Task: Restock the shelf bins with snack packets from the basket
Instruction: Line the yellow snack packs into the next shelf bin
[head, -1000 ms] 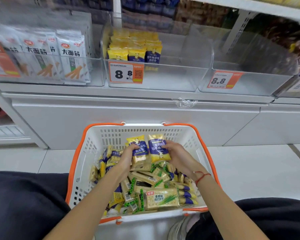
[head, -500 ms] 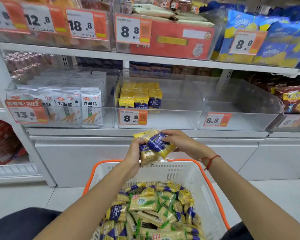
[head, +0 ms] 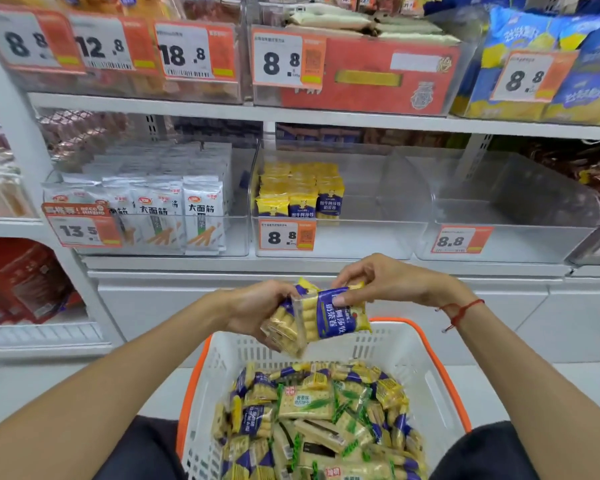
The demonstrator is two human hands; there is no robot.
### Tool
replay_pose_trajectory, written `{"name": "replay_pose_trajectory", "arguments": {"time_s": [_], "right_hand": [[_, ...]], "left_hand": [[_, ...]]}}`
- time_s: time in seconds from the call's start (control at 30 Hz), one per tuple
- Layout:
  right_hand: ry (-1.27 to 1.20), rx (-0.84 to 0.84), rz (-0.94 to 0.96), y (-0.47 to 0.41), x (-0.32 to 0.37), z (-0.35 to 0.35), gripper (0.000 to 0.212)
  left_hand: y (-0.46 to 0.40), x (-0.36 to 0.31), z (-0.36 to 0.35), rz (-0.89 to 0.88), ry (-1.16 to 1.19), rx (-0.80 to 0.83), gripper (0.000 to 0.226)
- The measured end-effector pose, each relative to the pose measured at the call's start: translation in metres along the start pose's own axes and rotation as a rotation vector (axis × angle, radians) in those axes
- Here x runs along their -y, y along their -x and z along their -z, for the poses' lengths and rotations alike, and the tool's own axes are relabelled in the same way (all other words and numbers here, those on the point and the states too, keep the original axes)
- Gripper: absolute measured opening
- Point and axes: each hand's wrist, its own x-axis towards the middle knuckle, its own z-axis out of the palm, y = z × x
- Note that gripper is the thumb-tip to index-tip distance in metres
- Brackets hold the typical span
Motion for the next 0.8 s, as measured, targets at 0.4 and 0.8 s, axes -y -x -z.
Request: {"name": "replay_pose_trajectory", "arguments": {"time_s": [0.4, 0.8], "right_hand": [[-0.047, -0.214, 0.063, -0.033, -0.019, -0.030, 0.052], [-0.361, -0.380, -0.144, -0.033, -0.001, -0.018, 0.052]], "left_hand": [[-0.011, 0.017, -0.012, 0.048, 0.161, 0.209, 0.078], [-0.011, -0.006, -0.023, -0.270, 0.449, -0.063, 0.025]]}}
